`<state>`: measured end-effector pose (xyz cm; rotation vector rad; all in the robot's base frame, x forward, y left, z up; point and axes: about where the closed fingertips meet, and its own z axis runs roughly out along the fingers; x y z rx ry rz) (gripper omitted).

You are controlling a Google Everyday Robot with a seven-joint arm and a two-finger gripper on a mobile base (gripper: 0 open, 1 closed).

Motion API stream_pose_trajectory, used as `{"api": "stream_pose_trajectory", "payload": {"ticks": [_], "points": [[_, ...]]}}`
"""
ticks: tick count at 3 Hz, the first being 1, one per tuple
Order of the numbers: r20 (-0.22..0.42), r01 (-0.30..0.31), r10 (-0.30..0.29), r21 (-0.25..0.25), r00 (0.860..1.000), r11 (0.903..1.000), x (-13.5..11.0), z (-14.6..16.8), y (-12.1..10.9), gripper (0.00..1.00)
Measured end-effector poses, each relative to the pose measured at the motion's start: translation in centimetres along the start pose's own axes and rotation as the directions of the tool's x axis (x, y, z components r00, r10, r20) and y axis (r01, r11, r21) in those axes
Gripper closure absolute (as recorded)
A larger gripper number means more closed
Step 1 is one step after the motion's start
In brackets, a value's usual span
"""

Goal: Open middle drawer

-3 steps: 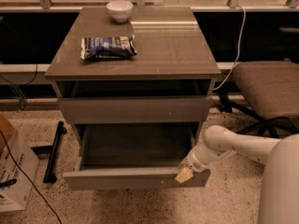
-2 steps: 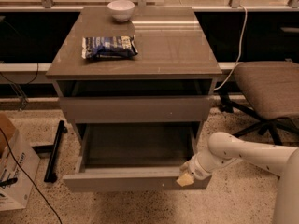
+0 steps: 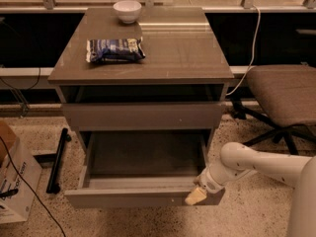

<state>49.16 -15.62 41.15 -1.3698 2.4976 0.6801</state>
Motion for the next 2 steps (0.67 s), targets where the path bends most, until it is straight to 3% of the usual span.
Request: {"api": "stream_pose_trajectory", "payload": {"ticks": [1,2], "points": [[-0.022,-0.068,0.067,-0.035,0.998,0.9971,2.59,0.04,3.28,0.00],[-0.022,-0.068,0.067,-0.035,0.998,0.9971,2.59,0.04,3.28,0.00]]}}
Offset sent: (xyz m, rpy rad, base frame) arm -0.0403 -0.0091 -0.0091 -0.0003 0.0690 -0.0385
